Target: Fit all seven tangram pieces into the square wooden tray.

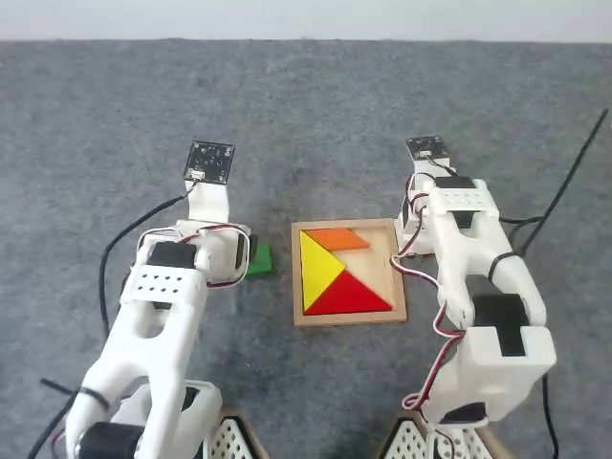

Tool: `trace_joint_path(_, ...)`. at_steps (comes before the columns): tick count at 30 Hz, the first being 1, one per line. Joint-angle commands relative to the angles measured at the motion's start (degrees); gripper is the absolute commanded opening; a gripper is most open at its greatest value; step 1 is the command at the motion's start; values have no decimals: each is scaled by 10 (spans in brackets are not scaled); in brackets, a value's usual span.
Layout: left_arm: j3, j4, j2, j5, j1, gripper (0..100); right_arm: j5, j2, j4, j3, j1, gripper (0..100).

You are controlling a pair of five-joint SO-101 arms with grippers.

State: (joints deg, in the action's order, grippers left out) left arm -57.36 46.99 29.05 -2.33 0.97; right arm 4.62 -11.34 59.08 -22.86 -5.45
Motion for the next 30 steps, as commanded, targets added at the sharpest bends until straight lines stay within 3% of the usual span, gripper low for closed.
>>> trace_joint_path(1,4,-16,22,-4,3,188,-2,33,1,6,-5,7)
trace_joint_path(9,4,-16,22,-4,3,188,-37,138,2,2,0,12)
trace_joint_path(17,4,-16,22,-4,3,188,-40,152,-41,4,-2,43)
trace_joint_path(24,3,-17,22,-4,3,188,-38,61,-63,54,-26,135)
trace_joint_path(30,3,-17,22,-4,3,188,-40,-29,-21,117,-59,140)
